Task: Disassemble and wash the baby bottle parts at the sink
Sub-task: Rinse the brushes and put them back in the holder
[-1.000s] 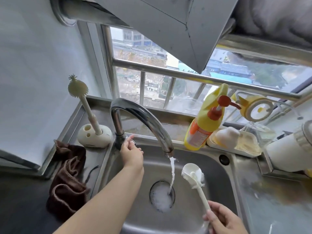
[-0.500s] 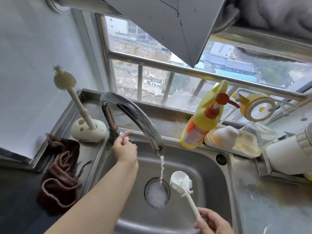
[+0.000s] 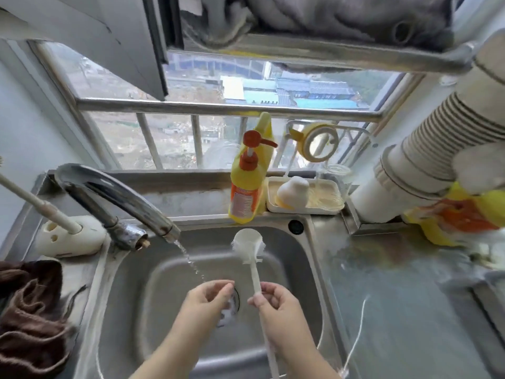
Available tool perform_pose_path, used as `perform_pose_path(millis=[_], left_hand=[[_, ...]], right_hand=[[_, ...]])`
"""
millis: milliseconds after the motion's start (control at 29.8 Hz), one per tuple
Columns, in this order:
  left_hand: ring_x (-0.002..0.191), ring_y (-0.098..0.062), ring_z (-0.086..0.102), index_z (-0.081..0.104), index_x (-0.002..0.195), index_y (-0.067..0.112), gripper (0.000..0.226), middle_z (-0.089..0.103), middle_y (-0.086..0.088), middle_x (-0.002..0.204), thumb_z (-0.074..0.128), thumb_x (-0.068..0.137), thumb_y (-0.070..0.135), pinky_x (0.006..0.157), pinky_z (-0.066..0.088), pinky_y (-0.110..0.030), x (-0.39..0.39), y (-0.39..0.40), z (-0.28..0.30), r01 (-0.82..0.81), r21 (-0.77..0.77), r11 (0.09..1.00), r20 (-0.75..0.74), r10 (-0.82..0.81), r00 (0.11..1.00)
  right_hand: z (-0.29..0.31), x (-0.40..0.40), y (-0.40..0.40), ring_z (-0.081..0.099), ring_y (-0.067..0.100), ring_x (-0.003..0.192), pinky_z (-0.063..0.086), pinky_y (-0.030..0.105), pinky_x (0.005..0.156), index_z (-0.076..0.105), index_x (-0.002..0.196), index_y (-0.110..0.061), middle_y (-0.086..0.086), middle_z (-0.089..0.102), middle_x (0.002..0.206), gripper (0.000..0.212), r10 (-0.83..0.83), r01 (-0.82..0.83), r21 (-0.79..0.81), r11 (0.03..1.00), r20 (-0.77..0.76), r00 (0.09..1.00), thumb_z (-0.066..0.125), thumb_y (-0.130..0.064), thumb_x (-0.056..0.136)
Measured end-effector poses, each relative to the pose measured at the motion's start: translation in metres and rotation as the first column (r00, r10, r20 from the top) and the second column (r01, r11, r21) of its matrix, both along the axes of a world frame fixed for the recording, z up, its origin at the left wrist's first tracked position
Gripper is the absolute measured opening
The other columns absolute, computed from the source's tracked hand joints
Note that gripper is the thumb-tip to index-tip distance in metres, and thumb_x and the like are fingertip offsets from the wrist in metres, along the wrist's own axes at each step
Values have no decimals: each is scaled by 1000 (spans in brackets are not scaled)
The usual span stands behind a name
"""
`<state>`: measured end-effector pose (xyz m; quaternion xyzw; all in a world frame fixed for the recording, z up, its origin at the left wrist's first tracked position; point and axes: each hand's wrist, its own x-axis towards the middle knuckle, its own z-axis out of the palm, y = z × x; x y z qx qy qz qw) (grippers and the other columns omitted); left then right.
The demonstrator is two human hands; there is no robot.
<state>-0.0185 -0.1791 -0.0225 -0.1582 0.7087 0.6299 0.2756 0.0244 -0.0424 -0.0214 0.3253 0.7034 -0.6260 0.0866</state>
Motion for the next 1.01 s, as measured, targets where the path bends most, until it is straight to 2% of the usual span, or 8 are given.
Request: perform_pose_path(millis=[168, 269, 369, 470, 604, 739, 873, 1007], left_hand=[[52, -8, 63, 69, 80, 10, 8, 70, -1, 61, 64, 86, 7, 52, 51, -20, 3, 50, 18, 130, 97, 987, -2, -130, 992], [68, -29, 65, 72, 74, 8, 7, 72, -14, 72, 73, 80, 10, 70, 53, -39, 5, 67, 16, 198, 76, 977, 7, -199, 980], [62, -22, 54, 71, 79, 10, 7, 64, -8, 67, 69, 84, 15, 63, 45, -34, 7, 81, 11, 235, 25, 972, -29, -234, 972], [63, -17, 52, 68, 82, 11, 6, 61, -2, 67, 65, 86, 14, 62, 45, -26, 6, 91, 7, 202, 13, 979, -54, -201, 978], [64, -18, 54, 66, 84, 10, 4, 61, -4, 70, 64, 87, 13, 61, 45, -26, 4, 102, 4, 147, 33, 989, -63, -144, 987], [68, -21, 54, 65, 85, 10, 6, 59, -6, 72, 62, 89, 12, 63, 47, -27, 2, 107, 4, 82, 44, 996, -75, -78, 994], [65, -17, 53, 67, 82, 12, 7, 60, -2, 70, 64, 88, 13, 62, 46, -25, 1, 95, 8, 8, 43, 999, -106, -4, 994], [66, -13, 55, 66, 80, 12, 7, 62, 3, 71, 63, 87, 10, 66, 45, -20, 2, 61, 19, -4, -44, 999, -195, -5, 981]], right_hand=[[6, 19, 7, 65, 5, 70, 46, 13, 62, 61, 86, -20, 3, 71, 82, 8, -52, 52, -79, 996, 6, 999, 64, -12, 87], [11, 37, 26, 65, 2, 72, 48, 12, 66, 62, 91, -24, -2, 72, 83, 5, 41, -40, -45, 998, 24, 999, 64, -22, 87], [11, 57, 64, 62, 3, 71, 51, 19, 75, 62, 99, -26, -6, 68, 82, 13, 62, -74, 187, 980, 72, 995, 59, -25, 87], [4, 74, 120, 61, 14, 83, 48, 27, 78, 63, 91, -19, -2, 67, 86, 10, -110, -6, 578, 816, 166, 980, 55, -25, 89], [-20, 76, 162, 61, 27, 89, 43, 28, 68, 58, 78, -13, 7, 67, 88, 21, -140, -164, 631, 758, 403, 904, 55, -30, 89], [-37, 69, 166, 61, 28, 80, 44, 27, 66, 53, 69, -13, 10, 67, 83, 17, -95, -221, 627, 747, 430, 898, 57, -20, 84], [-17, 50, 150, 55, 20, 59, 45, 28, 60, 55, 58, -12, 1, 60, 57, 21, -27, -110, 623, 774, 206, 978, 58, -16, 79], [13, 25, 99, 63, 7, 55, 49, 19, 58, 58, 62, -20, -1, 63, 56, 19, 102, -31, 460, 887, -129, 986, 62, -19, 81]])
